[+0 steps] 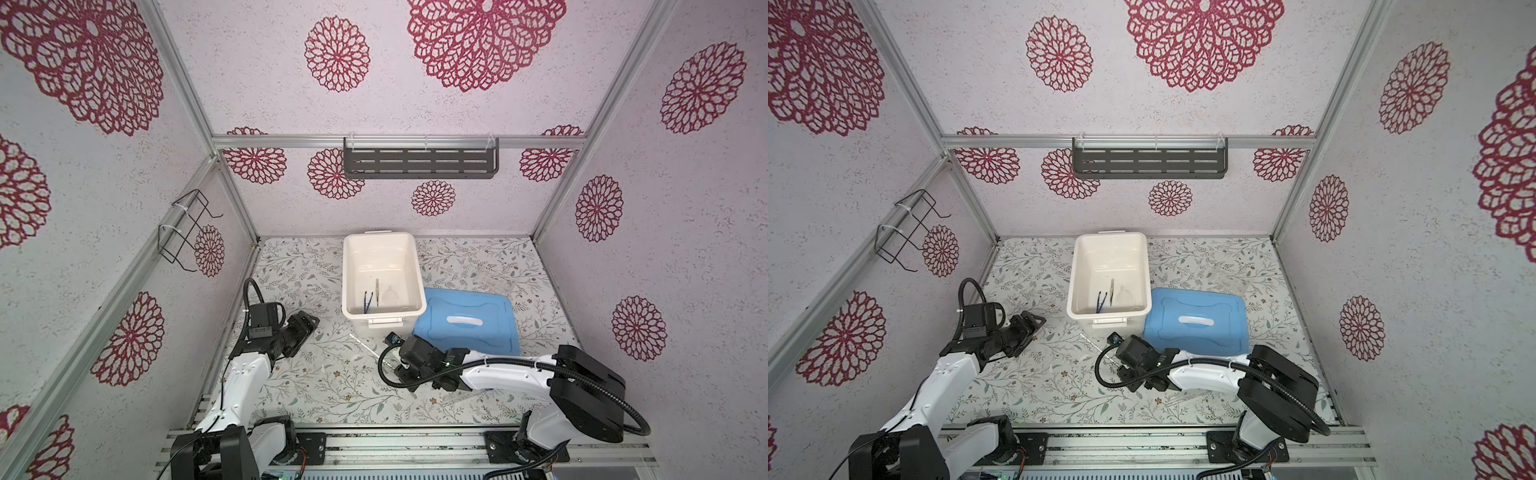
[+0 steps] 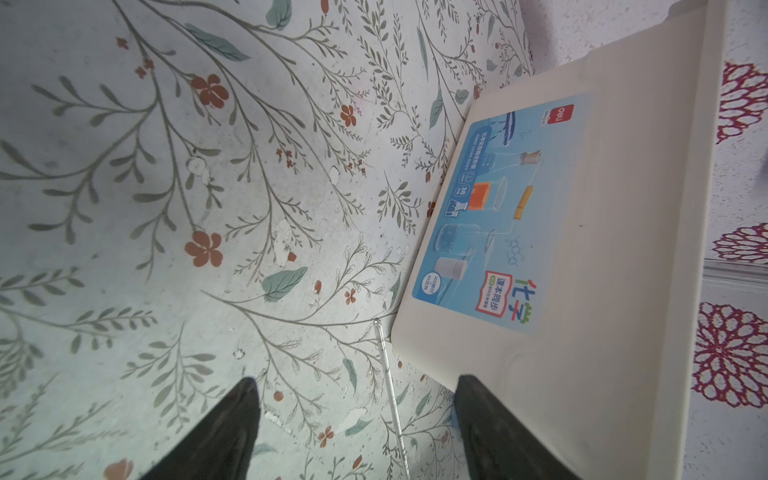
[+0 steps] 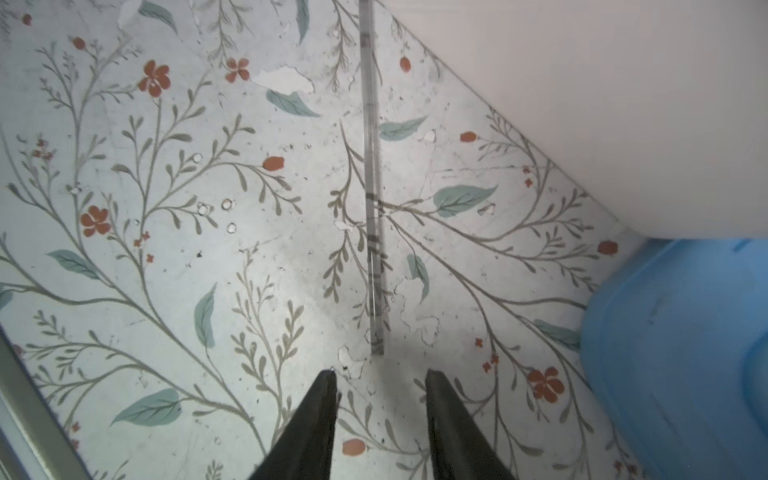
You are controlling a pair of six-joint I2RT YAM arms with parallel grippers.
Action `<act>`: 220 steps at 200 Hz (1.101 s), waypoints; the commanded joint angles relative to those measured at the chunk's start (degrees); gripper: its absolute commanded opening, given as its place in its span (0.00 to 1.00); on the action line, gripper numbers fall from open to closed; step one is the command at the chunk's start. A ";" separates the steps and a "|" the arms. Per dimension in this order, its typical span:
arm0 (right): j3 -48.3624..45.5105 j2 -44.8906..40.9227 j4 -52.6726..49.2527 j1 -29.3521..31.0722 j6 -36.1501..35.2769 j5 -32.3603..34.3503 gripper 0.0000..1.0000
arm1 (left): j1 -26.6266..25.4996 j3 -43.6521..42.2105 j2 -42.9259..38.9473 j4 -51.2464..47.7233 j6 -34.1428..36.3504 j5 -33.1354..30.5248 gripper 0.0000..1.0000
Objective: Organize the chemistry lab equipment
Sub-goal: 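Move the right gripper back to the second glass rod on the table, then lower the right gripper onto the second glass rod and close on it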
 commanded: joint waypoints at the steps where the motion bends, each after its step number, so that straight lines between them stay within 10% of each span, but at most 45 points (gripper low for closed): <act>1: -0.45 1.97 2.86 -0.33 -0.70 -2.55 0.37 | 0.30 -0.76 0.36 2.67 -1.56 1.17 0.77; 220: 20.45 18.98 -20.71 6.98 -15.85 -2.84 0.14 | 0.30 -4.79 1.88 3.58 -3.33 4.18 0.78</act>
